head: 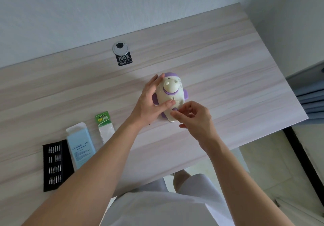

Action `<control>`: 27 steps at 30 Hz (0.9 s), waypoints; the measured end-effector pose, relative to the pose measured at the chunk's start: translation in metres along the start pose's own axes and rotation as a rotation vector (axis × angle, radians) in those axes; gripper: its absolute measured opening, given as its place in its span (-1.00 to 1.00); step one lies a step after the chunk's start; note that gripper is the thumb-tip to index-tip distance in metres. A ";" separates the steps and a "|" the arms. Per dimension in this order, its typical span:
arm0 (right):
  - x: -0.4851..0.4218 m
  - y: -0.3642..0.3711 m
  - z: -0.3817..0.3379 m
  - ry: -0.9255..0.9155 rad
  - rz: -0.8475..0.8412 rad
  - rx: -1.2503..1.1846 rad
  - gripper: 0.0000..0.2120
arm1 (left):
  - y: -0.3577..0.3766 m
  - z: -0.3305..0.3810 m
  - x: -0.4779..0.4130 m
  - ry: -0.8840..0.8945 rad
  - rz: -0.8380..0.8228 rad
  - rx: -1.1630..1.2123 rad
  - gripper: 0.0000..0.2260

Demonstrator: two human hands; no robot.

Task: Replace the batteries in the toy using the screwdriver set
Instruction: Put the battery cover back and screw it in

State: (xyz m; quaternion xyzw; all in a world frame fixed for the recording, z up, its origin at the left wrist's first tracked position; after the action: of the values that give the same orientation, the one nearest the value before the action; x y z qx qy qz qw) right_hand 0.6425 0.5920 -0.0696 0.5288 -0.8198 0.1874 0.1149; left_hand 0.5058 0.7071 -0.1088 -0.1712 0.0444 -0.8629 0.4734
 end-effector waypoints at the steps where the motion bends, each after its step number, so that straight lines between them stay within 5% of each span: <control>1: -0.002 -0.002 0.000 0.010 -0.041 -0.018 -0.79 | -0.001 0.000 -0.001 0.001 -0.001 0.003 -0.21; 19: -0.035 -0.005 0.011 -0.161 0.022 0.089 -0.67 | 0.006 0.001 -0.002 0.053 0.016 -0.016 -0.29; 27: -0.030 -0.011 0.009 -0.089 -0.050 -0.048 -0.74 | 0.016 -0.002 0.018 0.080 0.093 -0.104 -0.32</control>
State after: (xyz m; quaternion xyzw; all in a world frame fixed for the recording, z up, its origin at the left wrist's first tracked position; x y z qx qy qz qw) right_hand 0.6650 0.6088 -0.0870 0.5540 -0.8149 0.1412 0.0954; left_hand 0.5088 0.6833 -0.1097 -0.1586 0.1161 -0.8427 0.5013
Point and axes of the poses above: each hand's wrist, its own x-axis away from the middle knuckle, its own y-axis out of the palm, z = x × y, the point moved 2 cm from there along -x, towards the middle knuckle, and after that the axes turned 6 degrees about -y, right-handed, at the moved point
